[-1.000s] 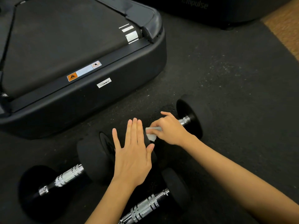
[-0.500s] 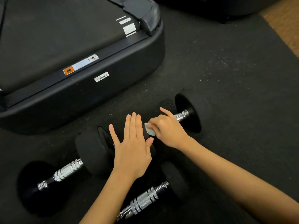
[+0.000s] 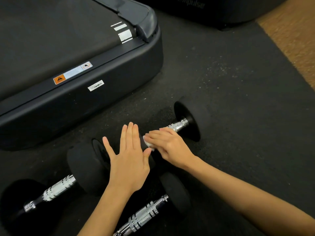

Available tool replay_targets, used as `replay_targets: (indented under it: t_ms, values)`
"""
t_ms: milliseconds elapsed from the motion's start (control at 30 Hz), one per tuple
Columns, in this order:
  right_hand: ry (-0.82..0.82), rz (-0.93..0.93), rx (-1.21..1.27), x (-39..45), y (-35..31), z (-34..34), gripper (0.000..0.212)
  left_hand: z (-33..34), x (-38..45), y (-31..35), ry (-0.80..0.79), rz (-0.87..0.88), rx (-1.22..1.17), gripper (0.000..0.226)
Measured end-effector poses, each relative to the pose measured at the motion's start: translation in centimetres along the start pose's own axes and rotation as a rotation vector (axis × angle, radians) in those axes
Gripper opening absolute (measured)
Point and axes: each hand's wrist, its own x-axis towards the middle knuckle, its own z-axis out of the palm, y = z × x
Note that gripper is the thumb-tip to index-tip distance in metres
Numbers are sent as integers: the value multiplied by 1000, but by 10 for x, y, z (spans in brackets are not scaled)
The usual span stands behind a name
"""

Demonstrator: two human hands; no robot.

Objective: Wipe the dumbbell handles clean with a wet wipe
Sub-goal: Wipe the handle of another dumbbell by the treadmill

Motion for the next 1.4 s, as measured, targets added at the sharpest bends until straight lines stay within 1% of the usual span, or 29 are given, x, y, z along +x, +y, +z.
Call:
replay_targets:
  t_ms: [67,133,167,200,267,300,333,400,433,533,600,733,833,900,967,1000,1100,1133,1200,1267,1333,1400]
  values:
    - [54,19,-19,-5,10,-3,35,-1,-1,2,-5,-7,-17,72]
    - [69,113,-49,4,10,-3,23,-1,-2,3,-10,-13,-21,72]
    - [38,137,-77,13,6,-3,17,-2,-2,3,-10,-16,-17,72]
    - [-27,136,-95,22,2,-1,14,-2,-1,3,-11,-19,-11,73]
    - [-123,65,-98,31,-4,6,11,-1,-1,3,-9,-21,3,73]
    - [-135,31,-83,29,-3,6,14,-1,-1,3,-6,-18,7,73]
    - [-123,8,-52,24,0,5,22,-1,-1,3,-3,-14,9,73]
    - [-64,-34,8,8,11,1,37,0,-1,2,7,-11,7,72]
    - [-28,-41,19,0,16,0,41,0,-1,3,9,-12,8,71]
    - [49,15,-21,-6,18,-1,42,0,-1,3,10,-20,15,71]
    - [29,28,-29,0,11,2,44,0,-1,3,13,-25,18,71]
    - [-34,-33,1,9,6,4,47,-1,0,4,18,-20,31,70]
    - [-36,-25,19,13,16,-3,33,-2,-2,4,5,-16,25,71]
    - [-12,29,47,14,21,-6,23,-3,-4,5,-3,-17,16,72]
    - [10,97,40,13,17,-7,19,-3,-5,5,-8,-19,24,73]
    - [-3,104,7,11,12,-6,20,-3,-6,6,-10,-20,27,73]
    - [-111,11,-132,6,1,-2,41,-3,-7,8,-15,-21,45,73]
    - [-156,-15,-159,10,1,-6,44,-2,-7,8,-14,-21,53,73]
    - [-255,-37,-176,23,6,-15,36,-3,-7,9,-11,-20,68,73]
    - [-374,-2,-143,39,9,-22,31,-4,-7,10,-12,-14,77,73]
    - [-460,44,-131,53,9,-22,35,-4,-7,10,-19,-17,84,74]
    - [-501,124,-100,63,6,-19,36,-4,-7,11,-24,-25,87,74]
